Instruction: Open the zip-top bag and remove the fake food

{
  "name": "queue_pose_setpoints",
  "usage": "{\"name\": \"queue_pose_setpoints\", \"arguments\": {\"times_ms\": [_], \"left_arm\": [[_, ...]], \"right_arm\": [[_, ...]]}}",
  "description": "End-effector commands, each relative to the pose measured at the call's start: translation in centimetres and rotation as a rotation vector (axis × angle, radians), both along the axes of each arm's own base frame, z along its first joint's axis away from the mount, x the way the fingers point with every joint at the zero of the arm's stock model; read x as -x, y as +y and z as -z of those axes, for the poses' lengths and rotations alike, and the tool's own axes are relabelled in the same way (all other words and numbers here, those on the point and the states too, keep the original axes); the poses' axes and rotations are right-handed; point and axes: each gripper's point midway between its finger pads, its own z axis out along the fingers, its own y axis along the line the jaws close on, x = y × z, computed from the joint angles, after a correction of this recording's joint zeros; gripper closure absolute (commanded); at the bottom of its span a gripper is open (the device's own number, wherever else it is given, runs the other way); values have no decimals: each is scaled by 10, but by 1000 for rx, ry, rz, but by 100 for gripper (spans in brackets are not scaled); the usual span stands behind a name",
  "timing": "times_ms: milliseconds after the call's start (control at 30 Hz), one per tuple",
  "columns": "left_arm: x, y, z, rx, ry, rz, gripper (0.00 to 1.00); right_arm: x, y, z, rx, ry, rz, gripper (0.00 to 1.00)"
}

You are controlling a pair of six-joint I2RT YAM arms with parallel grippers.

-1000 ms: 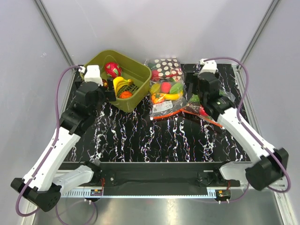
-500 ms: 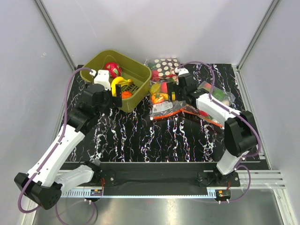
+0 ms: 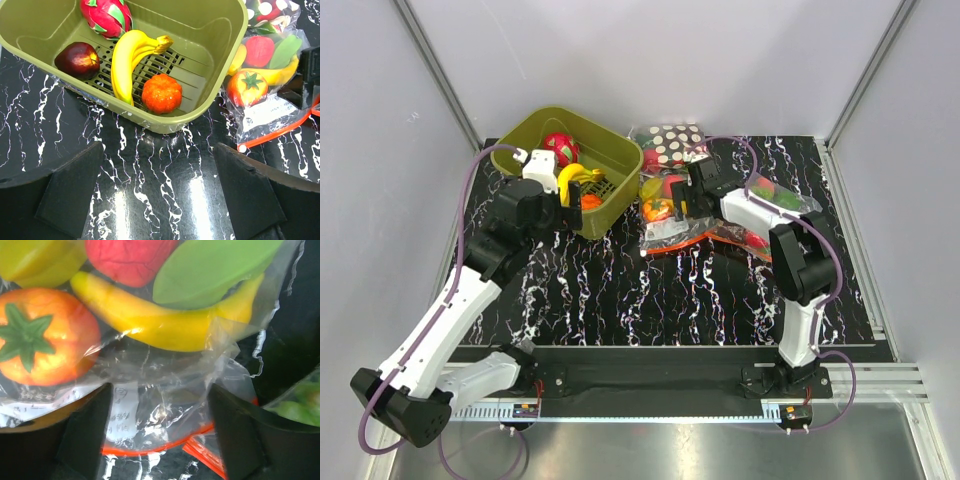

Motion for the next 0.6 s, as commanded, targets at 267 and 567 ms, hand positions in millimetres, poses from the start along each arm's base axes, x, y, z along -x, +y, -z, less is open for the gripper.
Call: {"name": "queue_pose_setpoints", "arguments": {"times_ms": [267,567], "left_arm": [[2,-20,4,35,-43,106,1],[2,-73,33,147,-21,303,1]], "right_arm": [[14,14,-18,-61,102,-105,88],[38,31,-89,-211,57,-176,100]]}}
